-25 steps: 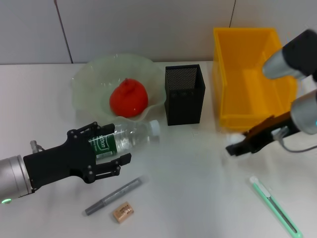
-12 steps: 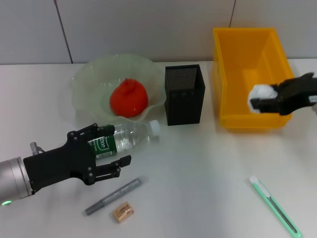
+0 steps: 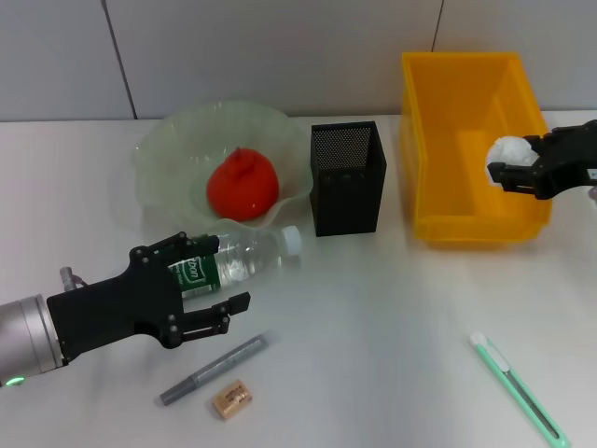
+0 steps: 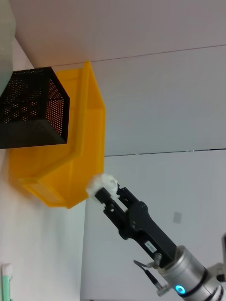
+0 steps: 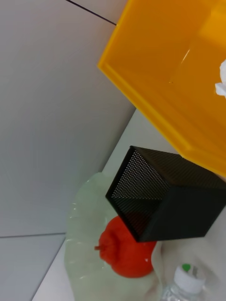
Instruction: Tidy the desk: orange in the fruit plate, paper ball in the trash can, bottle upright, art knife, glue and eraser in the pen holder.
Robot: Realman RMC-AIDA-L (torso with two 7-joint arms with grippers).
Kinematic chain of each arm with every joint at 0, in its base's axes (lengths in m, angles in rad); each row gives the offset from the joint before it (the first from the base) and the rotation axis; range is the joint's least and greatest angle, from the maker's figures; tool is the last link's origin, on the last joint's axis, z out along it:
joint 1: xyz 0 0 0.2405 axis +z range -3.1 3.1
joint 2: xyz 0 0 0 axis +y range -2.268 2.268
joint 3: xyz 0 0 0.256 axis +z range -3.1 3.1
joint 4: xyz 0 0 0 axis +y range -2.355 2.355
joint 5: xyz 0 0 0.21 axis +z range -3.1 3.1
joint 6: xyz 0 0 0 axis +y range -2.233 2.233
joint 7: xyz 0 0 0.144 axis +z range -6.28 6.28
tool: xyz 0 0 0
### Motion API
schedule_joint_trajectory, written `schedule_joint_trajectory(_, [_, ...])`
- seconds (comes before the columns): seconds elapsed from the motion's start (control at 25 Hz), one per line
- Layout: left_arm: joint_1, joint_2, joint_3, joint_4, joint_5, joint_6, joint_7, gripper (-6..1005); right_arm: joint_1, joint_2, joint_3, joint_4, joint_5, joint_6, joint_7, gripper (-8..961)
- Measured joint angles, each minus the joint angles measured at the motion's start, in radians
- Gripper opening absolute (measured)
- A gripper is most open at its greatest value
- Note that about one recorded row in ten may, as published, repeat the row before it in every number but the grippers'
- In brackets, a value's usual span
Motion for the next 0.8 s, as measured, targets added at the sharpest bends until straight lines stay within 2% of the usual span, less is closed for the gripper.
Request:
schedule_joint_trajectory(0.04, [0.000, 0.000, 0.000, 0.000, 0.000, 0.000, 0.000, 816, 0.022, -0.001, 0.002, -0.048, 0.000, 0.029, -0.022, 530])
schedule_joint_trajectory(0.36, [-0.001, 0.000, 0.000, 0.000, 0.000, 0.001, 0.000, 816, 0.091, -0.002, 0.006, -0.193, -0.001, 0.148, -0.084, 530])
schedule_joint_trajectory(0.56, [-0.003, 0.001, 0.000, 0.003, 0.000, -0.001, -0.001, 816, 0.123, -0.002, 0.007, -0.247, -0.004, 0.181, -0.099, 530])
schedule_joint_trajectory(0.8, [-0.004, 0.002, 0.000, 0.002, 0.000, -0.002, -0.001, 816, 0.128, -0.002, -0.002, -0.263, -0.001, 0.226, -0.106, 531])
